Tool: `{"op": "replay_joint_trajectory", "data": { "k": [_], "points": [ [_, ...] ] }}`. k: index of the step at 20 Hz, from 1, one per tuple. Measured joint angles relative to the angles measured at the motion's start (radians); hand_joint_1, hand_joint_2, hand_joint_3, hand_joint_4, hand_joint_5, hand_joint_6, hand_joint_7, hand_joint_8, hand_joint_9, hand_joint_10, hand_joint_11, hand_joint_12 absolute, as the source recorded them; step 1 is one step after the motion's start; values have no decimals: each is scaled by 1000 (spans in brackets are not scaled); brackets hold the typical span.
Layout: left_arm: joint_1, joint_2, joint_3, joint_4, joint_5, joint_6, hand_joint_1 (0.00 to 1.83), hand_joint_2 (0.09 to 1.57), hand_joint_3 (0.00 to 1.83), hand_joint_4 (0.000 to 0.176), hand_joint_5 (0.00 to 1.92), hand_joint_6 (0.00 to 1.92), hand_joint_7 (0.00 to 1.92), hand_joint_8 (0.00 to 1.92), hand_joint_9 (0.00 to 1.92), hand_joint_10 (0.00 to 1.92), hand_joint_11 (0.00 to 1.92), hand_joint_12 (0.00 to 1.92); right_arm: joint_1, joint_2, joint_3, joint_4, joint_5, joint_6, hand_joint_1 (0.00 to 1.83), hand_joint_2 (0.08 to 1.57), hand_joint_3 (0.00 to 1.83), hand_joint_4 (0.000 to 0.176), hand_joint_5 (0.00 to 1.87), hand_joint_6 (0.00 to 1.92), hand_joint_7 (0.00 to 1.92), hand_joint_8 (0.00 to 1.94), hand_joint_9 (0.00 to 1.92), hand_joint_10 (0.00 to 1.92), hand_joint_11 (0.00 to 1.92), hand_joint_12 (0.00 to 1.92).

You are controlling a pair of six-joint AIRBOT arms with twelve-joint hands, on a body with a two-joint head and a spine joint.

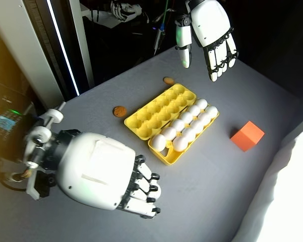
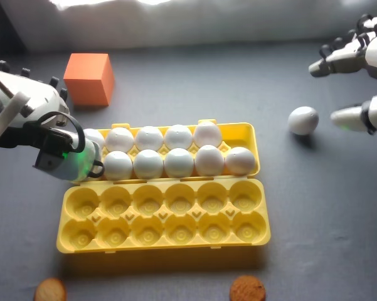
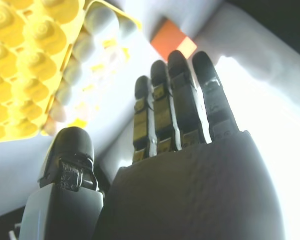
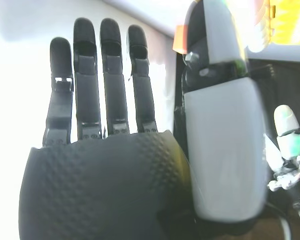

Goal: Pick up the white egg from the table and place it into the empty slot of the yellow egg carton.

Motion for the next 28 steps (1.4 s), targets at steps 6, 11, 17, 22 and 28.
{"op": "replay_joint_trajectory", "data": {
  "k": [6, 11, 17, 22, 28],
  "points": [
    [0, 0, 0, -1, 0, 0, 0, 1384, 2, 0, 252, 1, 268, 4, 220, 1, 0, 426, -24, -59, 52, 0, 13, -7, 496, 1210, 0, 0, 333, 2, 358, 2, 351, 11, 0, 970],
    [0, 0, 0, -1, 3, 0, 0, 1385, 1, 0, 270, 8, 260, 10, 218, 10, 0, 389, -59, -124, 110, 0, 30, -28, 860, 1056, 0, 0, 247, 0, 280, 0, 295, 3, 0, 906],
    [0, 0, 0, 0, 4, 0, 0, 1403, 7, 0, 263, 2, 291, 8, 264, 13, 0, 464, -60, -199, 181, 0, 48, -29, 1102, 980, 0, 0, 231, 9, 250, 8, 261, 13, 0, 767],
    [0, 0, 0, 0, 4, 0, 0, 1391, 0, 0, 289, 5, 339, 12, 298, 11, 0, 494, -86, -248, 225, 3, 54, -29, 1144, 980, 0, 0, 340, 27, 350, 22, 353, 34, 0, 973],
    [0, 0, 0, 0, 4, -2, 0, 1395, 0, 0, 319, 5, 357, 8, 322, 10, 0, 557, -109, -289, 260, 3, 78, -22, 1183, 1005, 4, 0, 444, 20, 465, 16, 464, 48, 0, 1181]
  ]
}}
